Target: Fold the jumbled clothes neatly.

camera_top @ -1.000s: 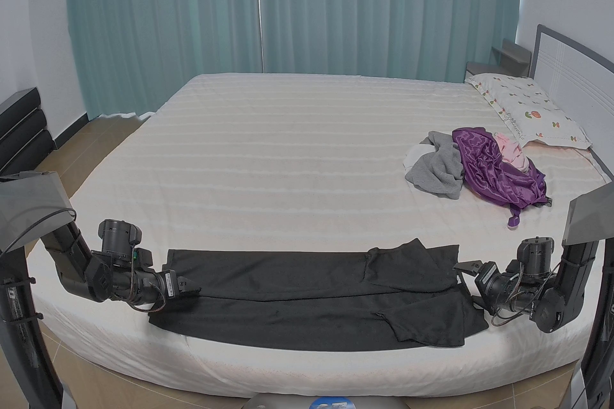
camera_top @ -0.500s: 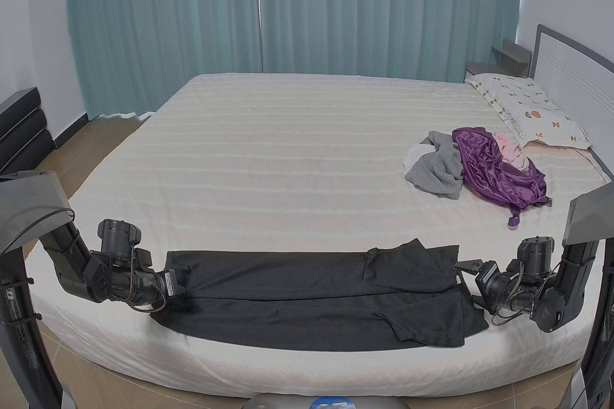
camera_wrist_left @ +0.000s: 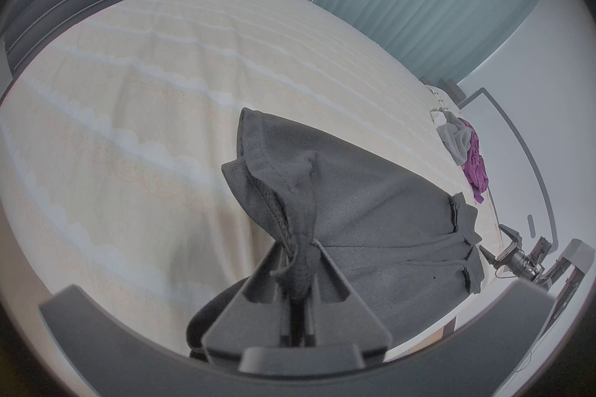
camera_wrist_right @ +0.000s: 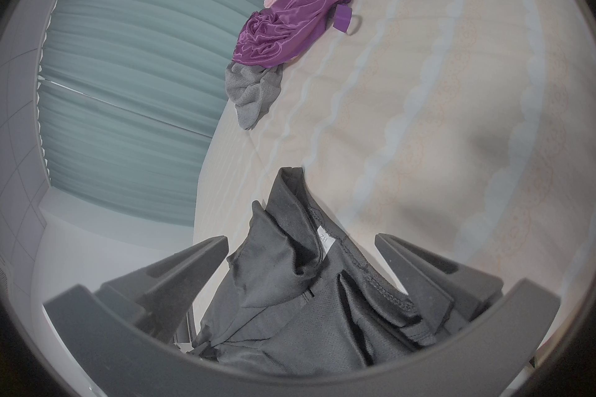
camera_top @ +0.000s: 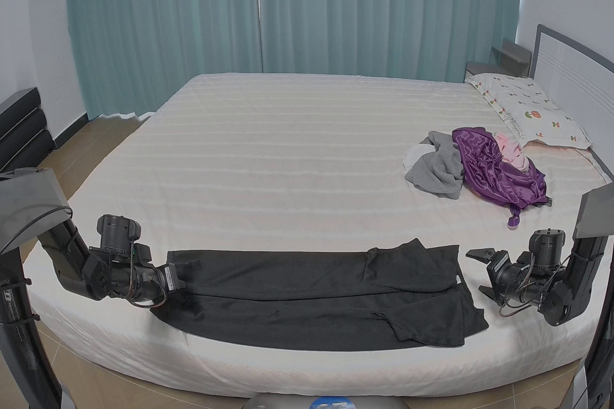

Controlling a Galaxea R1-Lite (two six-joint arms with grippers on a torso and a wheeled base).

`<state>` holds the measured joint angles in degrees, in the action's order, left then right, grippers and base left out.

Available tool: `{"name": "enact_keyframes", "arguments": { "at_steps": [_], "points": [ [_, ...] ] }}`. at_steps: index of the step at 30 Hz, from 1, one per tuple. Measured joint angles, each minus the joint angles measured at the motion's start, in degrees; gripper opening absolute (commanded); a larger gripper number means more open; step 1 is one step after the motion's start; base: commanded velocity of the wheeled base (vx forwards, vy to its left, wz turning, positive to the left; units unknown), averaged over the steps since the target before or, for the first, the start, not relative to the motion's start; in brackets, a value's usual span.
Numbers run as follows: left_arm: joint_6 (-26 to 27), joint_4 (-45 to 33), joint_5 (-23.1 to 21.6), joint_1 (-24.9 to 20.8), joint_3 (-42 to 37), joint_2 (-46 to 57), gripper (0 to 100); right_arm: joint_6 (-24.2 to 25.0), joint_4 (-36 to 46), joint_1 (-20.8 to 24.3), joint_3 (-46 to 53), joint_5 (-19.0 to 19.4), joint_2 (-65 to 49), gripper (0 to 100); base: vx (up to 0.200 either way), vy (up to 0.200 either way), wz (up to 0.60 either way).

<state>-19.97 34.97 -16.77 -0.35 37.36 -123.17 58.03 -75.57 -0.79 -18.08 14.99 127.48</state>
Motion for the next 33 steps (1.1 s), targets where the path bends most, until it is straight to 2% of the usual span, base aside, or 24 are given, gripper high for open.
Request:
{"name": "enact_keyframes", "arguments": {
  "at_steps": [7, 13, 25, 33],
  "points": [
    [-0.9, 0.1, 0.0, 0.0, 0.3, 0.0, 0, 0.0, 0.0, -0.2, -0.2, 0.0, 0.1, 100, 0.000, 0.000, 0.00],
    [-4.5, 0.1, 0.0, -0.1, 1.5, 0.0, 0, 0.0, 0.0, -0.2, -0.3, 0.0, 0.2, 100, 0.000, 0.000, 0.00],
    [-6.2, 0.1, 0.3, -1.6, 2.3, 0.5, 0, 0.1, -0.1, -0.3, -0.5, 0.0, 0.5, 100, 0.000, -0.200, 0.00],
    [-12.1, 0.1, 2.3, -3.9, 2.1, 4.1, 0, 0.1, 0.0, -1.5, -1.1, 0.2, 0.4, 100, 0.000, -0.200, 0.00]
  ]
}}
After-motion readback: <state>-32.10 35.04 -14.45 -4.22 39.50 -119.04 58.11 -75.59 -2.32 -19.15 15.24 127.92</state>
